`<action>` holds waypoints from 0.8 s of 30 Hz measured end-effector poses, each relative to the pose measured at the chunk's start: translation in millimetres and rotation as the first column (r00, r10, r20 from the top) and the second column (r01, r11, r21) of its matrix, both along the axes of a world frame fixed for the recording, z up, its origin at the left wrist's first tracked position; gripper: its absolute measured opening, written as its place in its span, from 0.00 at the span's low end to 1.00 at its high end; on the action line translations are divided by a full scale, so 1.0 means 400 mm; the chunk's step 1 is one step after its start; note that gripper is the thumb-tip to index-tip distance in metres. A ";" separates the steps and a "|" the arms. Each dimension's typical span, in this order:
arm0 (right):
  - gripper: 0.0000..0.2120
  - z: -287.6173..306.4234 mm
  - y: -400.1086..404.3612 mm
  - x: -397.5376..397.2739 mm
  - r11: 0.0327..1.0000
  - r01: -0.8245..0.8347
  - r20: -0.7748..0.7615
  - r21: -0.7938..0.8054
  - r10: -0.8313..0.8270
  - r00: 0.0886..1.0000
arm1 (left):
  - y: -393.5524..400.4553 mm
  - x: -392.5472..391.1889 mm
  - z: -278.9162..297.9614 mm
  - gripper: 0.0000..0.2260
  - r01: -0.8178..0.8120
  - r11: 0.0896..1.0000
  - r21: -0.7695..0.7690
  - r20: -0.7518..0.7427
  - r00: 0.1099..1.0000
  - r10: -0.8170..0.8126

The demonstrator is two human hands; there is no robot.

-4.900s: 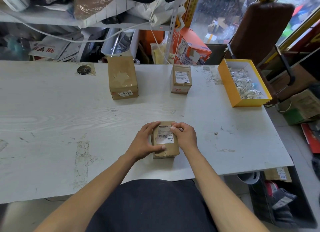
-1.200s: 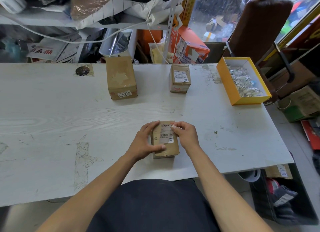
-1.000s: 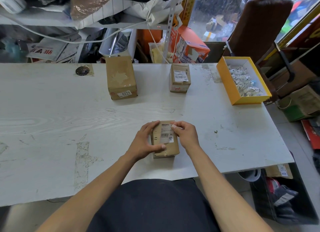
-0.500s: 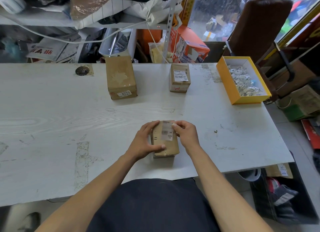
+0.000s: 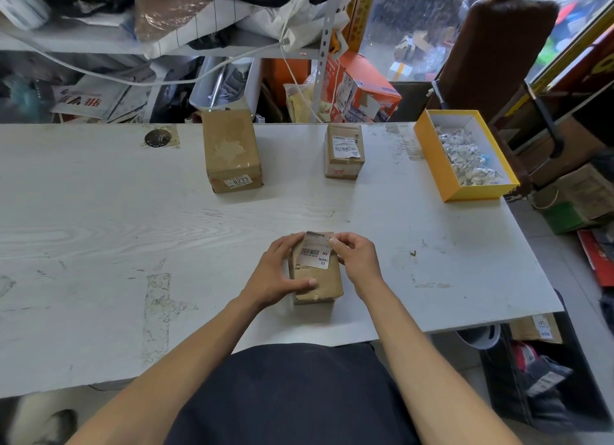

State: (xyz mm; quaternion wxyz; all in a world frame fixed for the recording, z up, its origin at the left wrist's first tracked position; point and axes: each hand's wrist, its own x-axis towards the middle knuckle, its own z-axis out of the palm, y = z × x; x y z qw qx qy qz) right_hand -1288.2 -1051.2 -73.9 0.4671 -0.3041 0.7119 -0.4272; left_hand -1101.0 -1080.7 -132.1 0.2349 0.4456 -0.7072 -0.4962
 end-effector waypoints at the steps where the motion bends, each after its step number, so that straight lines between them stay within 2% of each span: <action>1: 0.05 0.000 0.002 0.000 1.000 -0.003 0.011 -0.002 0.003 1.000 | 0.000 0.000 0.000 0.42 0.004 1.000 0.002 0.004 1.000 -0.004; 7: 0.06 0.008 0.010 -0.004 0.999 0.030 0.058 -0.014 -0.029 0.998 | -0.004 0.002 0.005 0.44 0.035 0.999 0.013 0.022 0.999 -0.035; 12: 0.04 0.043 -0.002 -0.023 0.982 0.168 0.090 -0.082 -0.161 0.983 | -0.007 0.002 0.005 0.43 0.041 0.999 0.028 0.043 0.998 -0.043; 15: 0.07 0.066 -0.003 -0.040 0.977 0.147 0.005 -0.154 -0.148 0.989 | -0.010 0.003 0.012 0.44 0.059 0.998 0.024 0.068 0.996 -0.060; 17: 0.19 0.066 0.007 -0.047 0.990 -0.010 -0.142 -0.139 -0.010 0.990 | -0.010 0.002 0.017 0.44 0.062 0.998 0.029 0.072 0.995 -0.064; 19: 0.36 0.055 0.023 -0.048 0.965 -0.256 -0.277 -0.047 0.234 0.932 | -0.009 0.002 0.021 0.44 0.060 0.998 0.033 0.075 0.995 -0.063; 22: 0.58 0.033 0.044 -0.046 0.802 -0.580 -0.353 0.145 0.589 0.727 | -0.009 0.004 0.026 0.46 0.075 0.997 0.036 0.081 0.994 -0.078; 24: 0.64 0.022 0.047 -0.048 0.725 -0.660 -0.382 0.195 0.676 0.630 | -0.013 0.007 0.025 0.51 0.110 0.992 0.063 0.095 0.989 -0.116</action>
